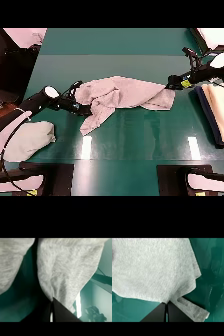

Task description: Fold the shirts.

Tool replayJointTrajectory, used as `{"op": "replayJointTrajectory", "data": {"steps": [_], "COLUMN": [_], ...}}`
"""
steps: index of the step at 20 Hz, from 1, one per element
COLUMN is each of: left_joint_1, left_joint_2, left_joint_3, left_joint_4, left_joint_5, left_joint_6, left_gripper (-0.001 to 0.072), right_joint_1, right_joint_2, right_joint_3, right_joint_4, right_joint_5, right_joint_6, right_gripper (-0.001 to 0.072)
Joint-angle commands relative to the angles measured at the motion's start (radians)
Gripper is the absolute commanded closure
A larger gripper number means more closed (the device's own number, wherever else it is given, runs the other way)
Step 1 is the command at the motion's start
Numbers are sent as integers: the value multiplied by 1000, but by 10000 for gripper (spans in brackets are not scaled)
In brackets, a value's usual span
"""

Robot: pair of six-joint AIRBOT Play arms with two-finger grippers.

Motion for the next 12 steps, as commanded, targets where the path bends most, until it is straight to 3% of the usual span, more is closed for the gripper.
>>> {"op": "replayJointTrajectory", "data": {"steps": [1, 2, 3, 4, 5, 9, 12], "left_joint_1": [3, 10, 11, 11, 11, 11, 11], "left_joint_2": [9, 20, 29, 43, 56, 79, 79], "left_joint_3": [38, 70, 104, 138, 167, 249, 249], "left_joint_4": [11, 23, 33, 52, 58, 66, 67], "left_joint_5": [-50, -84, -112, -129, -138, -159, -153], "left_joint_6": [-13, -13, -12, -12, -12, -12, -12], "left_gripper": [684, 684, 684, 684, 684, 684, 684], "right_joint_1": [-32, -56, -82, -112, -142, -269, -320], "right_joint_2": [-1, -2, -2, -2, -2, -1, -1], "right_joint_3": [1, 1, 1, 1, 1, -61, -230], "right_joint_4": [0, 0, 0, 0, 0, 3, 82], "right_joint_5": [-51, -67, -64, -53, -30, 146, 185], "right_joint_6": [0, 0, 0, -1, -1, -68, -121], "right_gripper": [697, 697, 651, 410, 298, 299, 299]}}
